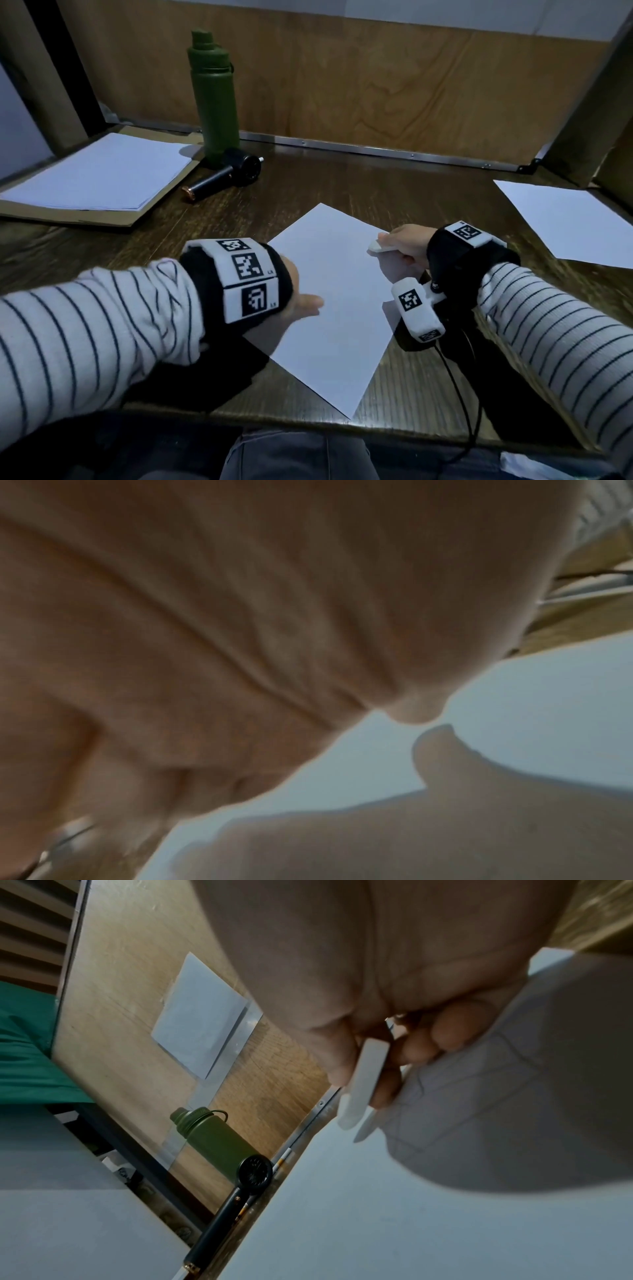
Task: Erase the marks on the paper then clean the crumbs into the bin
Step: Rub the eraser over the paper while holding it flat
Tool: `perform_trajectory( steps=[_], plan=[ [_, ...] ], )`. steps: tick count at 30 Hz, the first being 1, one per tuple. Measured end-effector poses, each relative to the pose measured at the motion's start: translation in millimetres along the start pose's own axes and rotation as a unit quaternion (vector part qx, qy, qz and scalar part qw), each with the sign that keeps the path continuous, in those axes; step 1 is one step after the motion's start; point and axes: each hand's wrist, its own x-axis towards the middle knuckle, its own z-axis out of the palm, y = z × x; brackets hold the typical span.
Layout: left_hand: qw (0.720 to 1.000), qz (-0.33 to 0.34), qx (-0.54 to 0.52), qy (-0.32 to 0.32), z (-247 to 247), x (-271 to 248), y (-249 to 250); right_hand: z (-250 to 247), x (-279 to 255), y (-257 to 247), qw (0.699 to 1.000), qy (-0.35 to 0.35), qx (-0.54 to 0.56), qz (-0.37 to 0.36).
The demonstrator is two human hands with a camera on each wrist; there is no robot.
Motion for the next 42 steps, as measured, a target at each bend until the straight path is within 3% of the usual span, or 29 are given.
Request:
perform_trajectory(
  steps=[2, 5, 7, 8, 11, 14, 15, 18, 20, 22, 25, 27, 28, 30, 33, 35, 37, 39, 41, 42],
  plan=[
    [0.999, 0.028, 0.034, 0.015, -2.2, 1.6, 1.1, 0.1, 0.9, -0.6, 1.0, -0.001, 0.006, 0.0],
    [0.978, 0.2, 0.059, -0.017, 7.9, 1.3, 26.6, 0.7, 1.4, 0.1, 1.0, -0.003, -0.004, 0.003],
    [0.967, 0.245, 0.052, -0.041, 9.1, 1.3, 39.6, 1.1, 0.1, -0.8, 1.0, 0.0, -0.014, 0.002],
    [0.974, 0.221, 0.039, -0.035, 7.5, 1.7, 40.5, 1.2, -0.3, -1.3, 1.0, -0.001, -0.013, 0.0],
    [0.998, 0.06, 0.003, -0.007, 0.0, -8.1, 20.2, -0.1, 0.7, -0.8, 1.0, -0.004, -0.006, 0.007],
    [0.998, 0.01, 0.027, 0.05, 2.1, -10.0, -1.4, -0.4, 2.4, 0.3, 1.0, -0.006, -0.008, 0.0],
    [0.997, 0.038, 0.062, 0.041, 3.9, -9.2, -3.2, -0.4, 2.6, 0.6, 1.0, -0.008, -0.01, -0.003],
    [0.959, 0.242, 0.143, -0.021, 11.2, -20.0, 5.2, 0.3, 1.7, 1.6, 1.0, -0.007, -0.004, -0.008],
    [0.948, 0.29, 0.116, -0.065, 18.7, -27.2, 7.9, 0.1, -0.1, 1.0, 1.0, -0.01, -0.002, -0.006],
    [0.961, 0.241, 0.101, -0.093, 23.8, -30.5, -3.7, 0.4, -1.0, 0.4, 1.0, -0.015, 0.001, -0.002],
    [0.994, 0.019, 0.069, -0.081, 19.0, -17.5, -38.0, -0.2, -3.2, -0.9, 1.0, -0.016, -0.001, 0.002],
    [0.995, -0.064, 0.067, -0.044, 14.7, -10.2, -52.9, 0.3, -4.4, -1.0, 1.0, -0.016, 0.0, 0.002],
    [0.995, -0.05, 0.084, -0.032, 14.0, -9.1, -52.7, 0.3, -5.3, -1.6, 1.0, -0.013, -0.004, 0.001],
    [0.992, 0.067, 0.109, -0.001, 14.1, -13.3, -39.2, -0.2, -5.8, -1.4, 1.0, -0.007, -0.011, 0.003],
    [0.965, 0.245, 0.092, -0.032, 18.2, -26.8, -2.9, 0.6, -8.5, -2.4, 1.0, -0.006, -0.01, 0.006],
    [0.947, 0.298, 0.096, -0.07, 23.8, -32.8, 11.7, 1.6, -12.6, -4.0, 1.0, -0.004, -0.009, 0.002],
    [0.956, 0.264, 0.098, -0.085, 27.6, -36.8, 7.6, 2.6, -16.2, -4.6, 1.0, 0.002, -0.02, -0.007],
    [0.987, 0.112, 0.089, -0.07, 23.7, -34.6, -9.4, 2.4, -18.3, -4.9, 1.0, 0.007, -0.022, -0.01],
    [0.989, -0.041, 0.141, -0.029, 8.4, -26.1, -23.7, 2.3, -18.0, -4.7, 1.0, 0.002, -0.022, -0.01],
    [0.983, -0.078, 0.168, -0.018, 0.2, -17.0, -27.9, 2.3, -18.1, -5.0, 1.0, -0.002, -0.021, -0.009]
  ],
)
